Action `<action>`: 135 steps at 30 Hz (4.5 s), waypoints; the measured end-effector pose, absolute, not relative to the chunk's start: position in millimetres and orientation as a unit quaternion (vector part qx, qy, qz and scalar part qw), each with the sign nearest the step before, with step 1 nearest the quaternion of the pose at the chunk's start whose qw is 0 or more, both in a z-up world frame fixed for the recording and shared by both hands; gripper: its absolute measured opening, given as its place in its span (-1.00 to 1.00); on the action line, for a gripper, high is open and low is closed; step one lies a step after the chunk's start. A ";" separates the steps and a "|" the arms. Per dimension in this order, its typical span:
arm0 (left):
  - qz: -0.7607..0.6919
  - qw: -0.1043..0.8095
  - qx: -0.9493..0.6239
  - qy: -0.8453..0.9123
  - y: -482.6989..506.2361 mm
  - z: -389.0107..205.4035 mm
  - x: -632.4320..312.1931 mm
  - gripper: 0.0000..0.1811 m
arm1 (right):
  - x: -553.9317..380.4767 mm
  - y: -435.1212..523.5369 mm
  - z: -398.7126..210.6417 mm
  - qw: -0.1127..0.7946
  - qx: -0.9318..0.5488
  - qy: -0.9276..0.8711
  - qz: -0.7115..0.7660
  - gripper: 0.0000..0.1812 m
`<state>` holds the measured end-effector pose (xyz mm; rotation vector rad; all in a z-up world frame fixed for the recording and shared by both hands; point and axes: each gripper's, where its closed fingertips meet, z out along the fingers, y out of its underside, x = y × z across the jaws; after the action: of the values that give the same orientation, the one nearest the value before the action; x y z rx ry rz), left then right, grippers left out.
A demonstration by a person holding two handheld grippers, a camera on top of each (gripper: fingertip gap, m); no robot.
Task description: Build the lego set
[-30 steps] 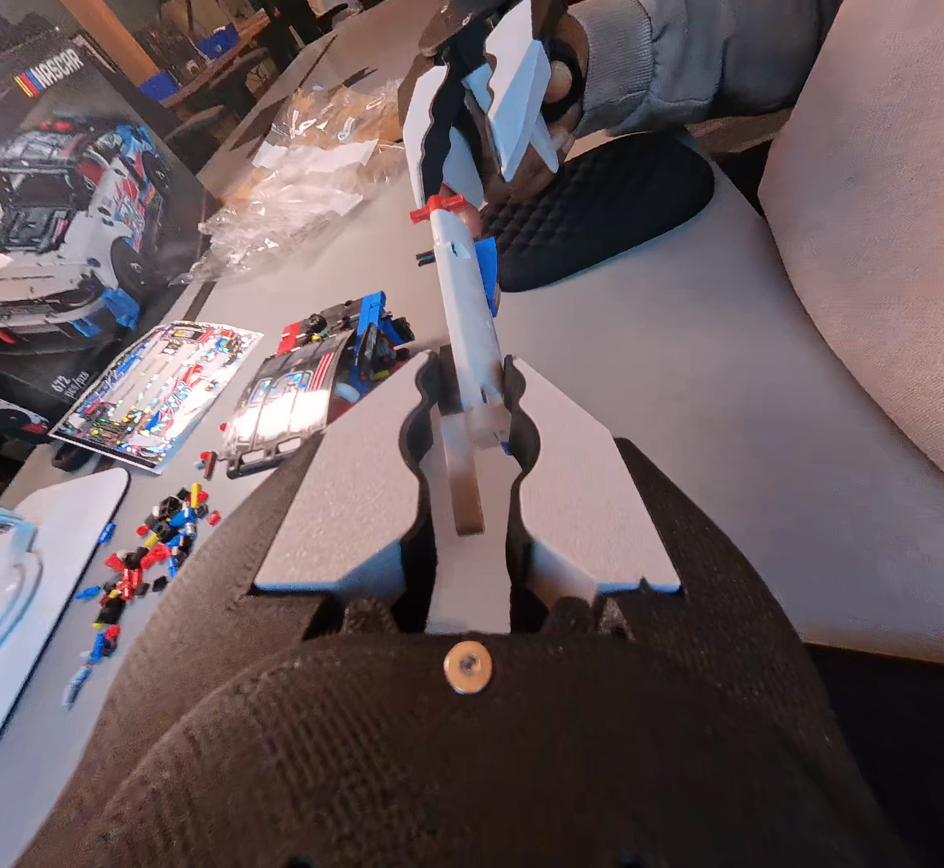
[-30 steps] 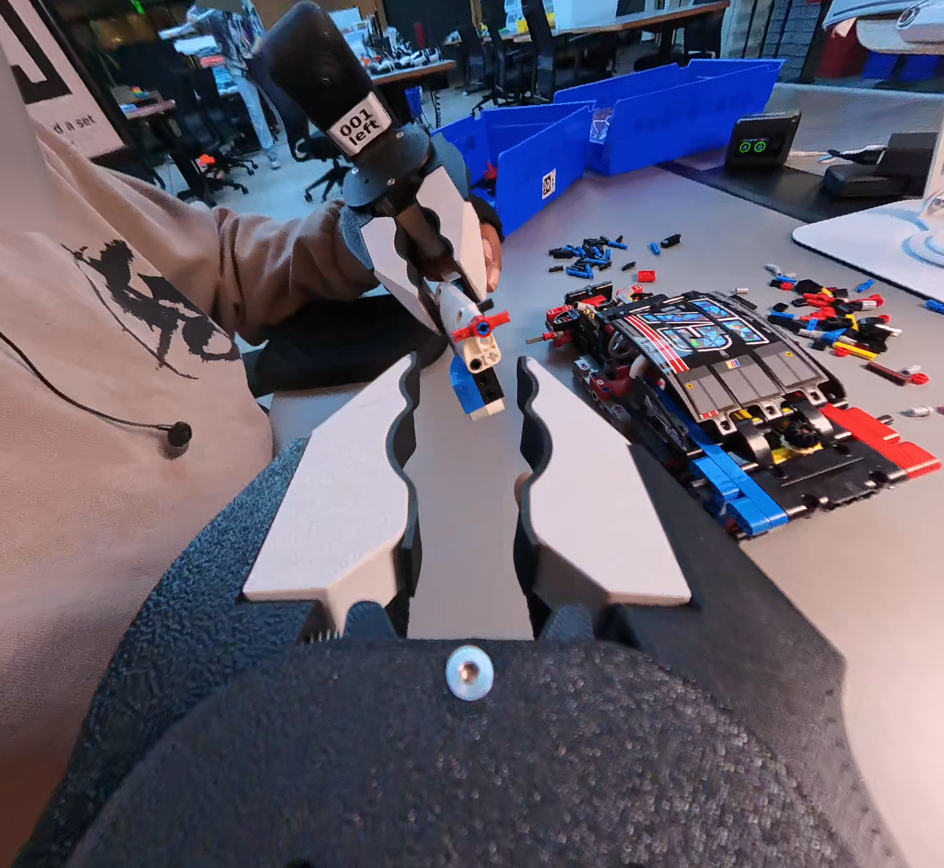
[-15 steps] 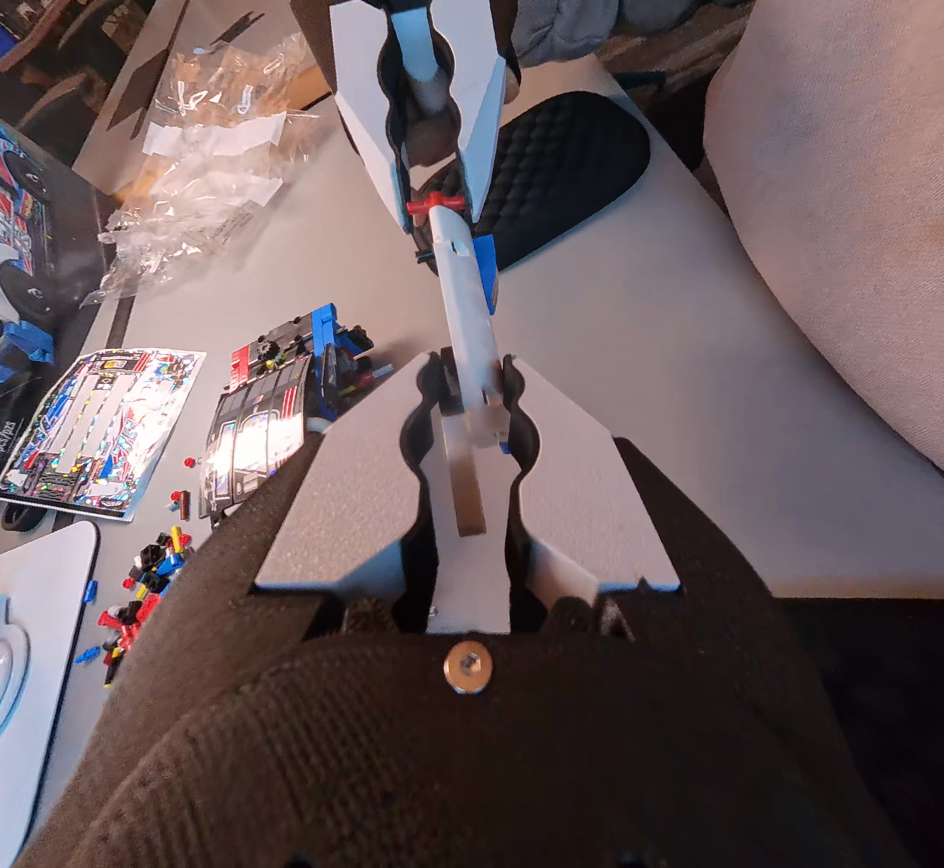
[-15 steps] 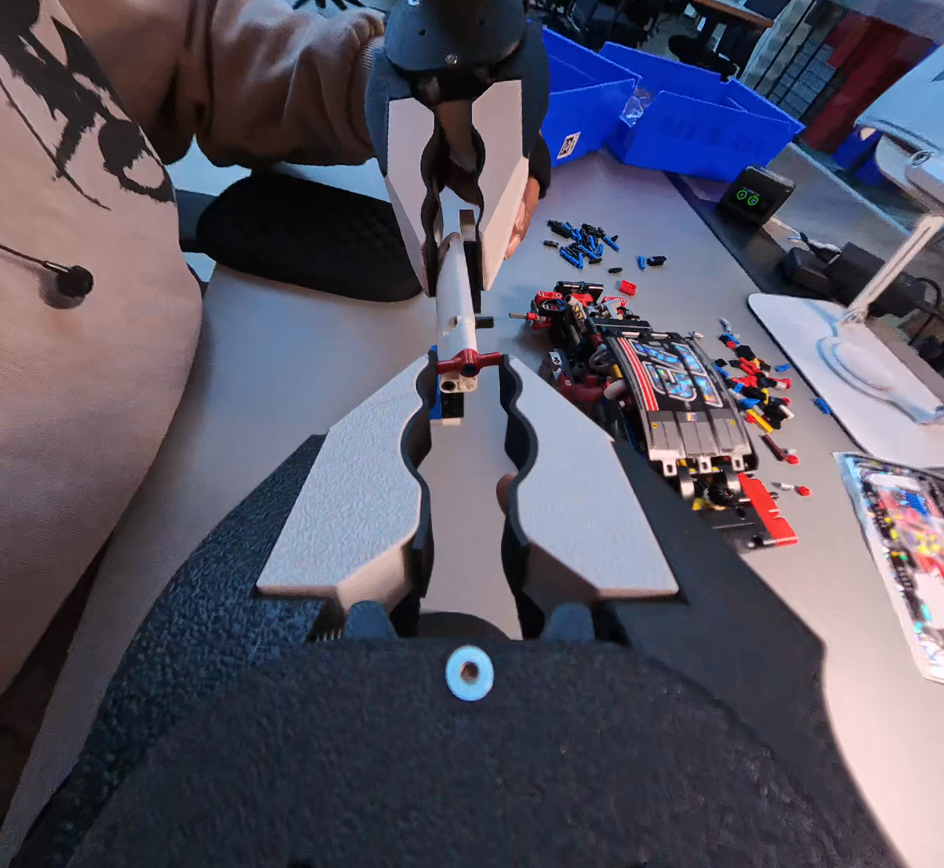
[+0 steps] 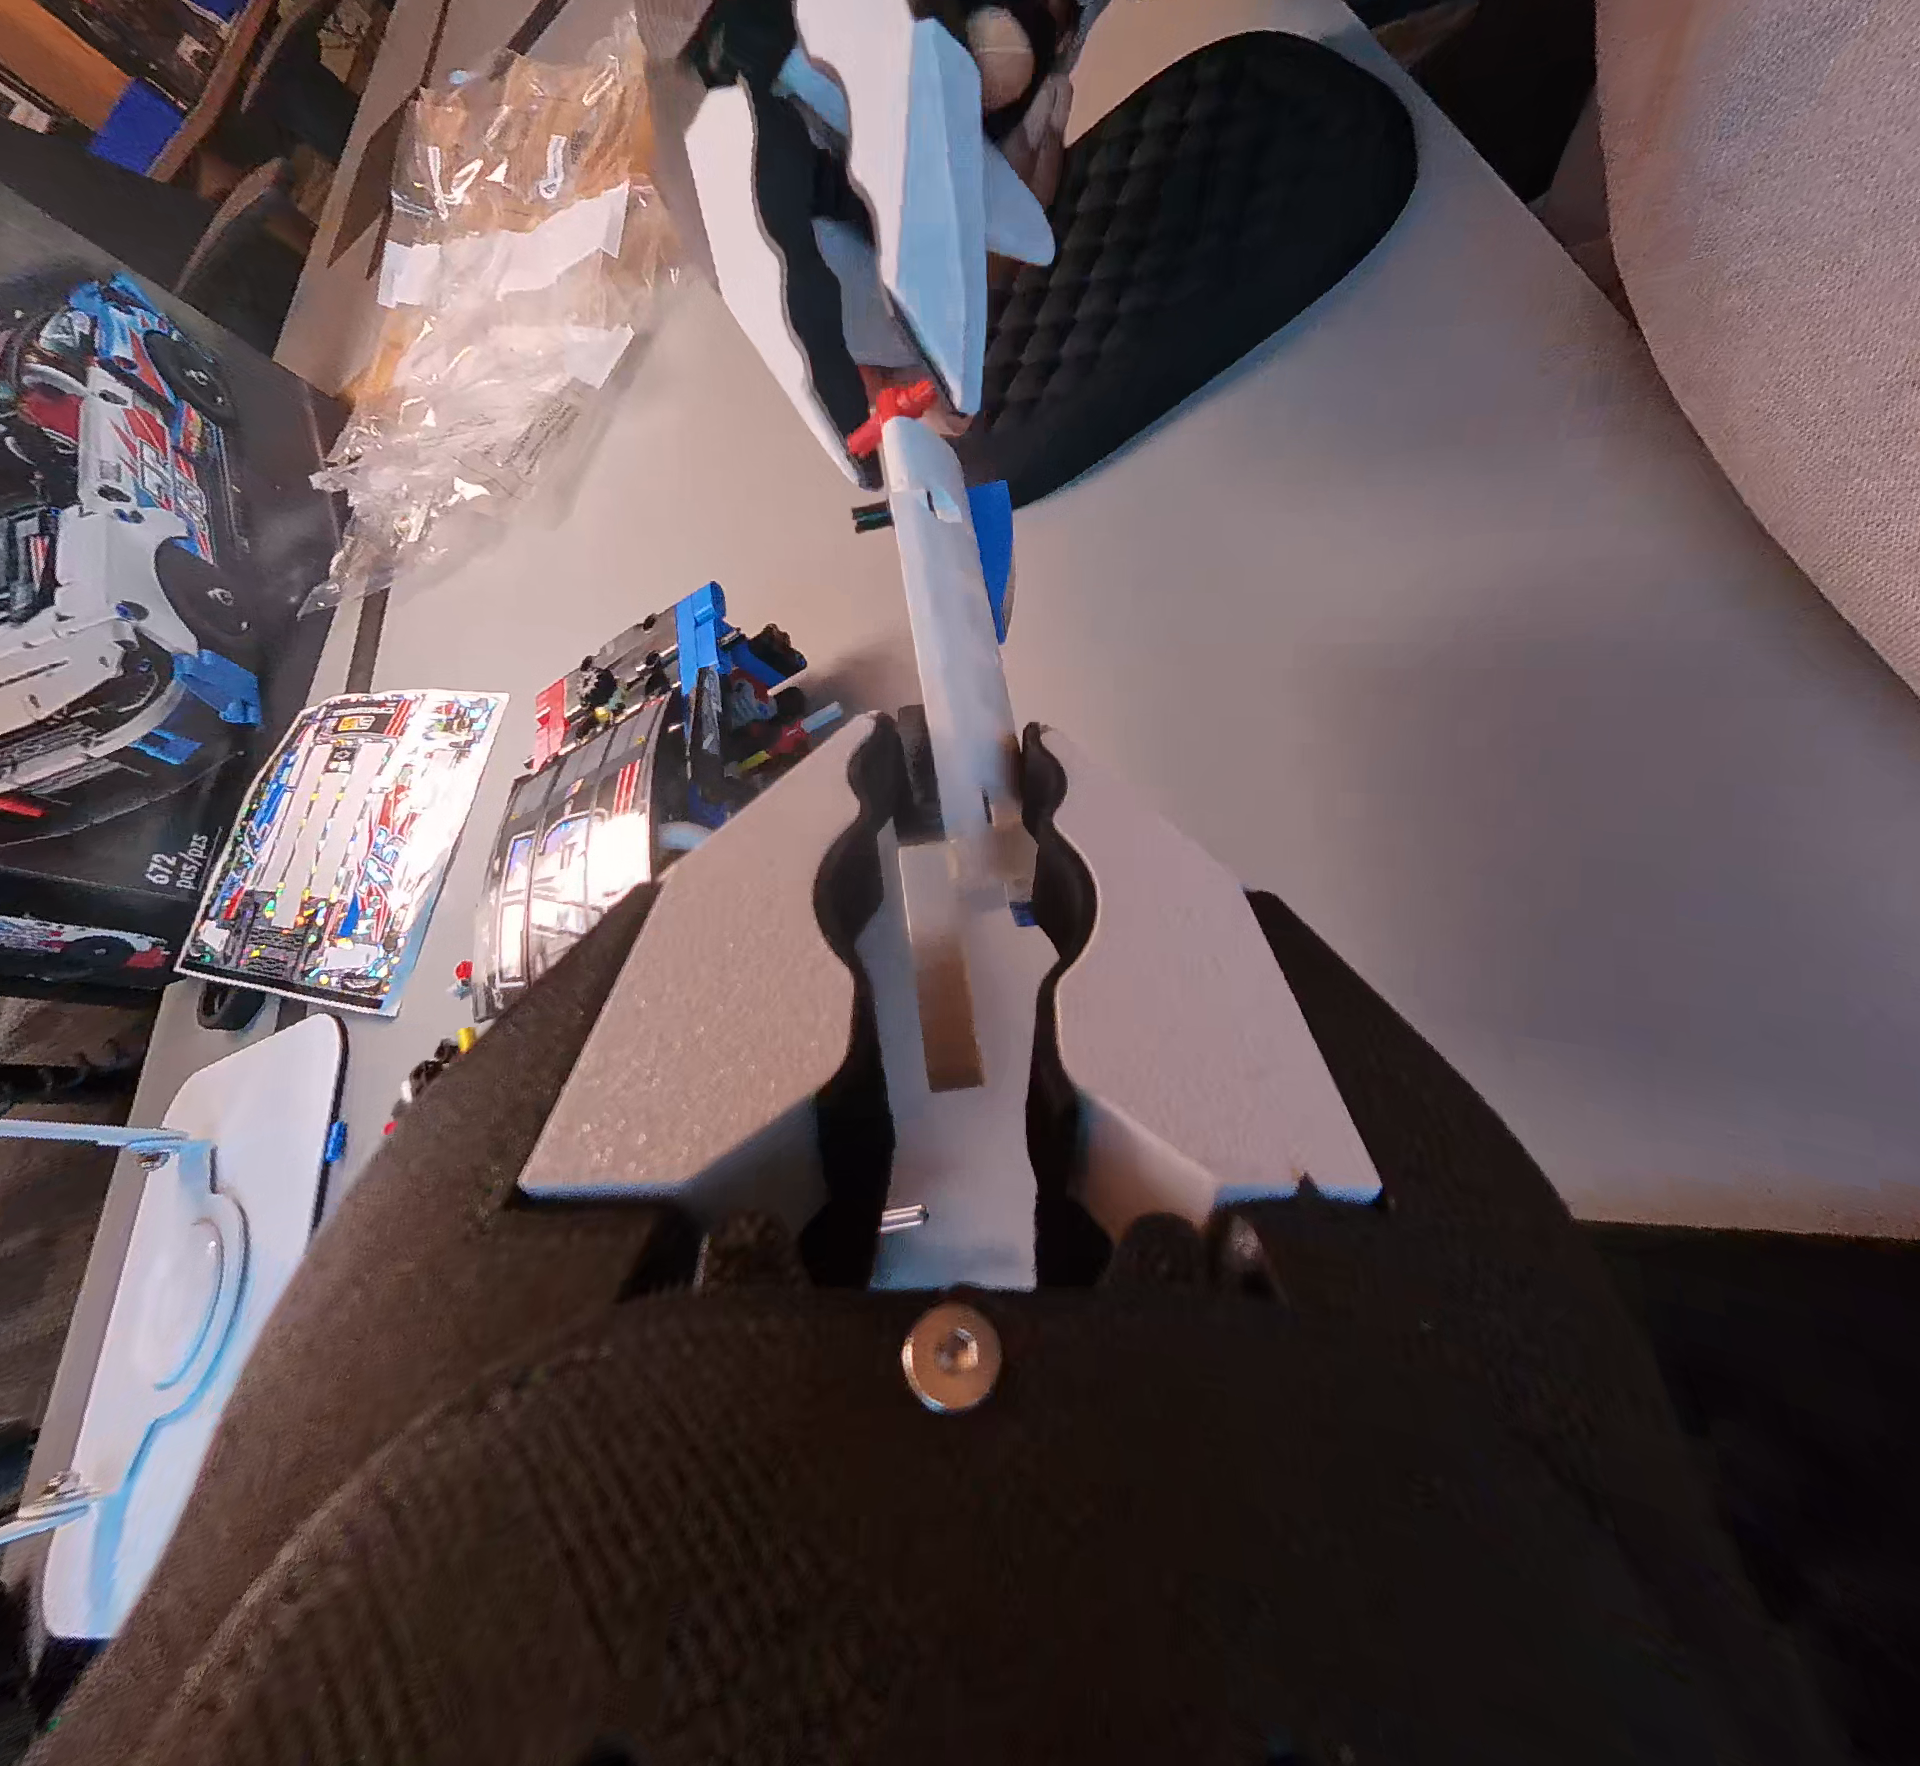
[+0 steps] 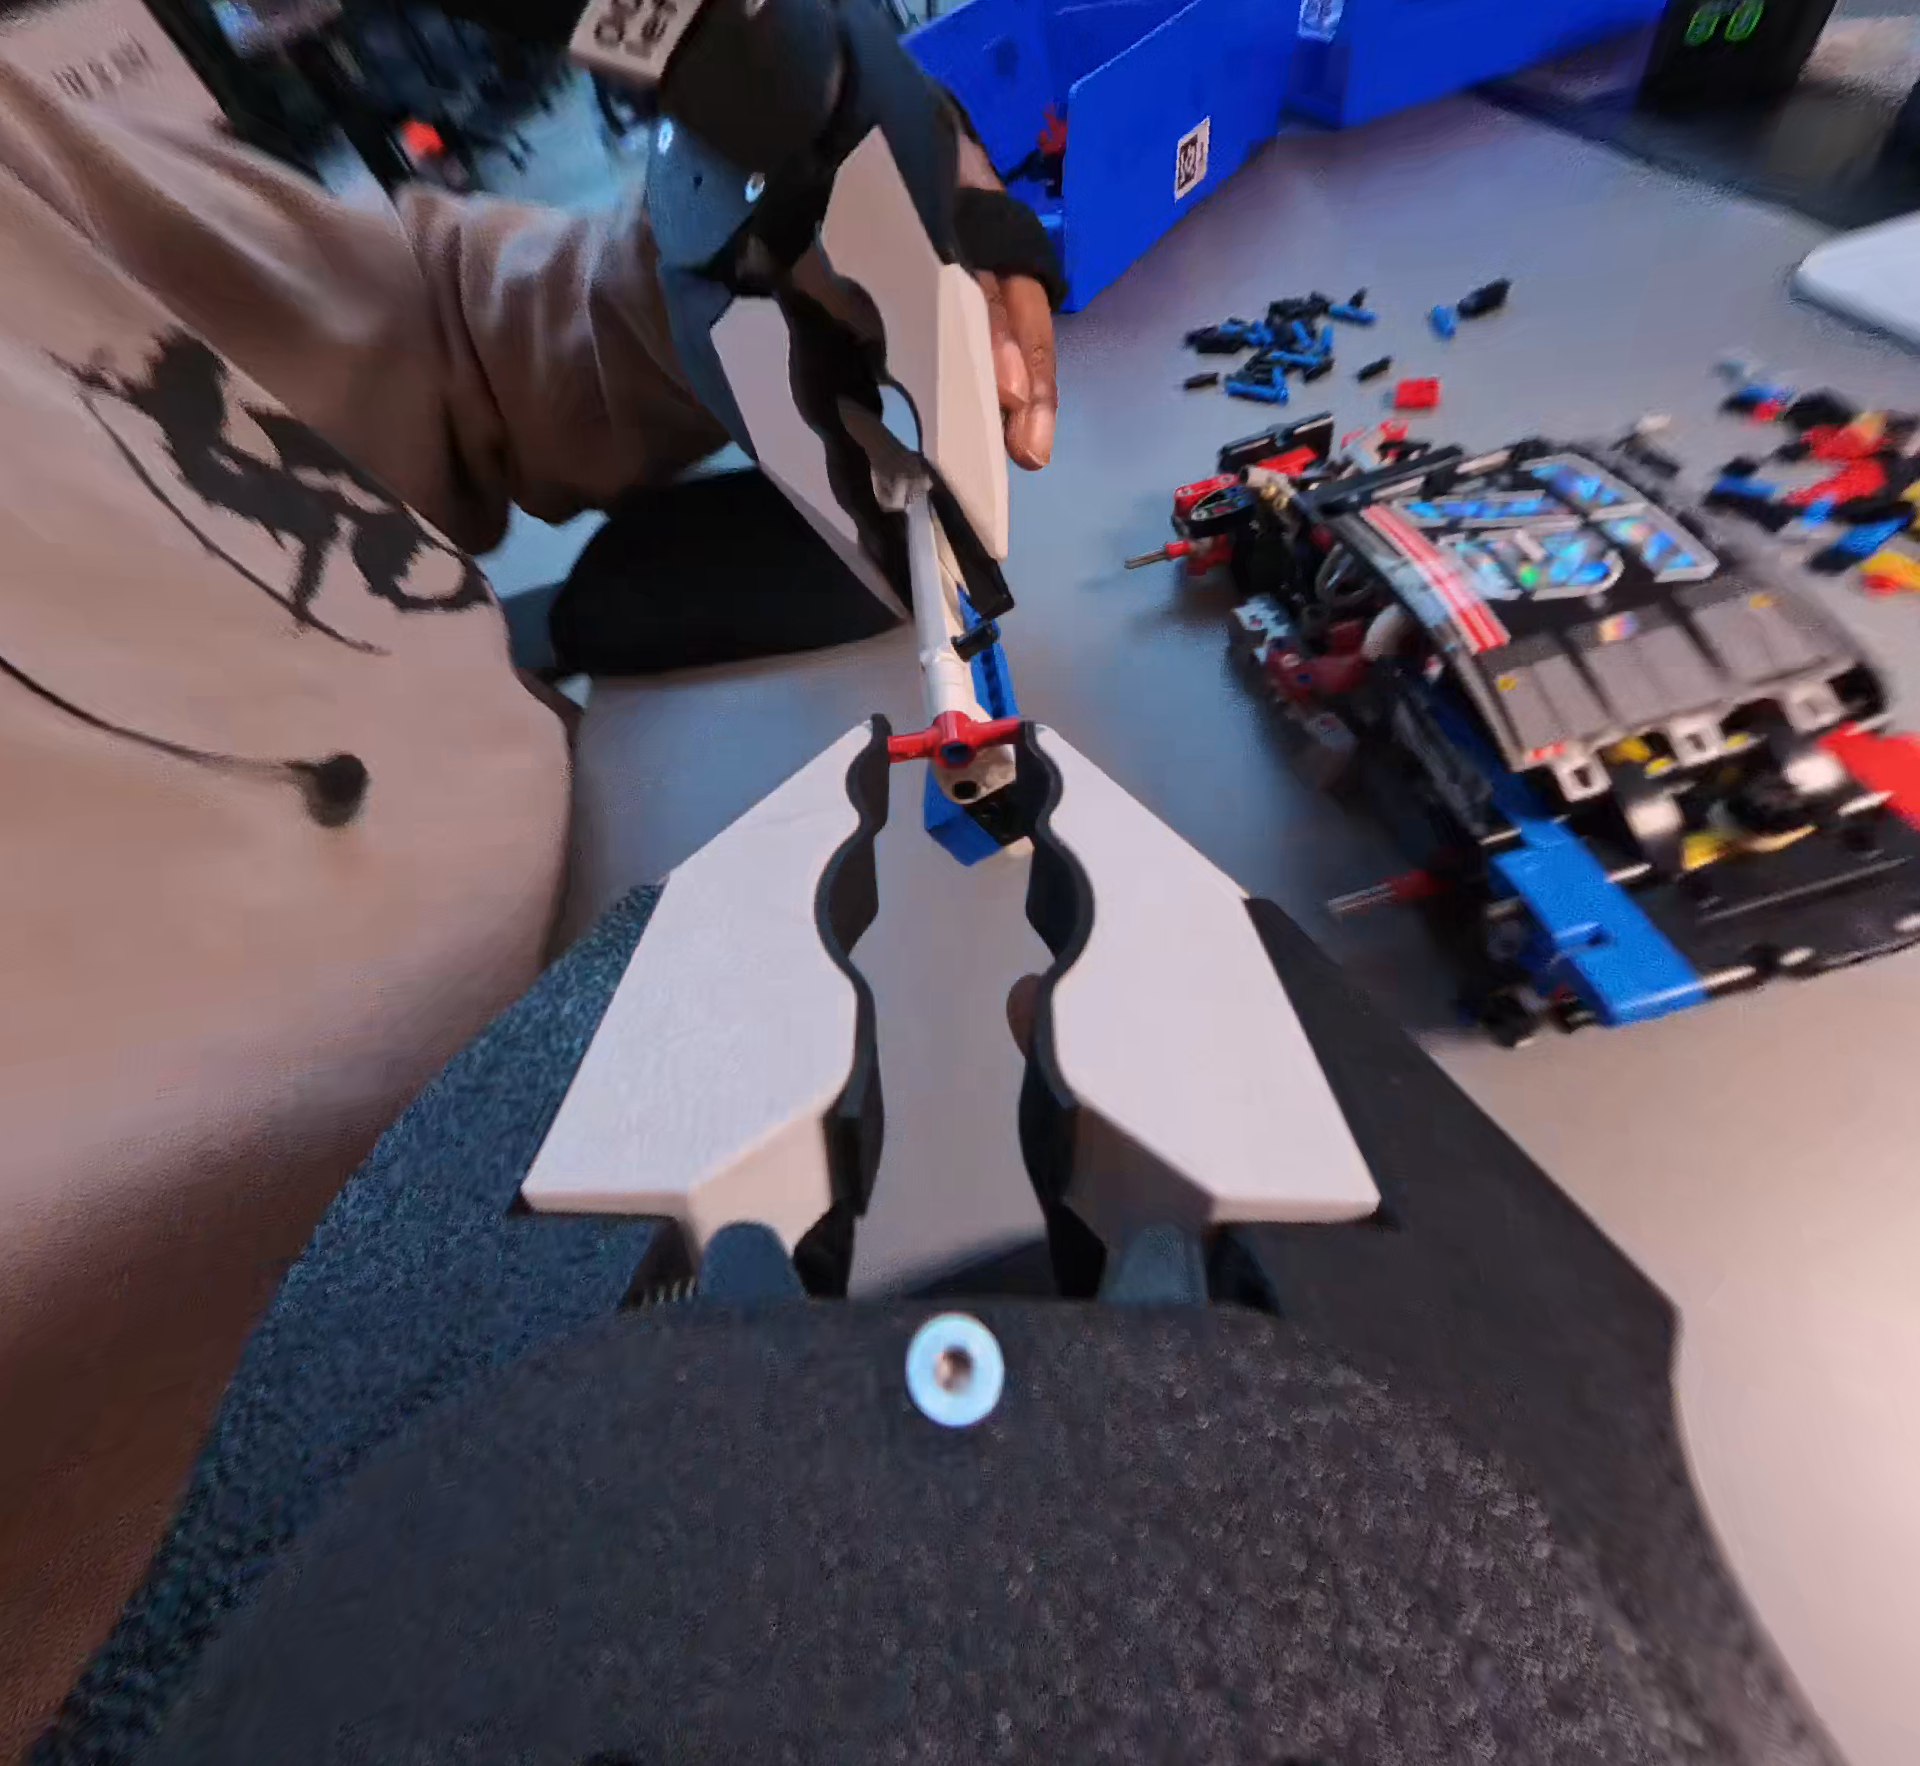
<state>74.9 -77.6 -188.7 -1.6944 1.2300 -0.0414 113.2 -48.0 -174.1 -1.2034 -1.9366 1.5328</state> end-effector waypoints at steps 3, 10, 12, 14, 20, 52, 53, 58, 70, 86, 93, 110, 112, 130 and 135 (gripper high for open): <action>-0.036 0.494 -0.706 0.506 -78.8 -190.8 75.9 -0.76 | 112.8 -47.1 -175.3 0.335 -0.319 -0.768 0.443 -0.75; -0.044 0.488 -0.711 0.505 -79.4 -191.9 76.7 -0.76 | 113.6 -48.9 -171.6 0.431 -0.226 -0.787 0.379 -0.75; -0.045 0.489 -0.713 0.501 -79.0 -191.9 76.3 -0.76 | 112.7 -48.0 -171.4 0.378 -0.288 -0.770 0.426 -0.75; -0.040 0.486 -0.713 0.503 -78.4 -193.0 75.4 -0.76 | 113.4 -49.1 -174.0 0.289 -0.361 -0.746 0.479 -0.75; -0.030 0.482 -0.716 0.504 -75.9 -194.3 74.0 -0.76 | 113.3 -47.9 -175.6 0.107 -0.490 -0.663 0.556 -0.75; -0.020 0.481 -0.722 0.497 -77.3 -196.4 68.5 -0.77 | 106.3 -48.7 -173.7 0.206 -0.408 -0.722 0.519 -0.75; -0.022 0.482 -0.723 0.495 -77.5 -196.7 68.3 -0.77 | 106.0 -48.7 -174.1 0.206 -0.407 -0.722 0.520 -0.75; -0.027 0.483 -0.725 0.491 -78.0 -197.8 67.5 -0.77 | 104.4 -48.9 -174.1 0.211 -0.402 -0.720 0.525 -0.75; -0.068 0.485 -0.729 0.478 -80.7 -198.7 72.1 -0.77 | 105.8 -49.3 -173.4 0.218 -0.385 -0.719 0.537 -0.75; -0.141 0.465 -0.766 0.421 -74.1 -212.9 55.0 -0.76 | 84.4 -38.0 -189.6 0.183 -0.435 -0.693 0.545 -0.75; -0.075 0.443 -0.796 0.407 -54.8 -229.3 29.7 -0.76 | 62.2 -19.5 -207.9 0.135 -0.496 -0.663 0.544 -0.75; -0.005 0.418 -0.820 0.391 -31.4 -240.5 12.0 -0.76 | 51.2 27.5 -208.9 0.441 -0.336 -0.804 0.214 -0.67; -0.004 0.420 -0.819 0.390 -30.1 -240.4 11.9 -0.76 | 51.9 25.0 -215.8 0.440 -0.330 -0.811 0.198 -0.57; 0.009 0.426 -0.825 0.372 -28.4 -240.3 0.8 -0.76 | 33.1 67.9 -228.2 0.596 -0.164 -0.786 -0.013 -0.87; -0.036 0.424 -0.836 0.347 -38.4 -228.8 1.6 -0.76 | 30.7 59.3 -216.3 0.537 -0.215 -0.813 0.063 -0.88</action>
<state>1.6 -38.4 -228.8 -2.0910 0.8670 -0.0901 30.7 59.3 -216.3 -0.5108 -1.9362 0.1505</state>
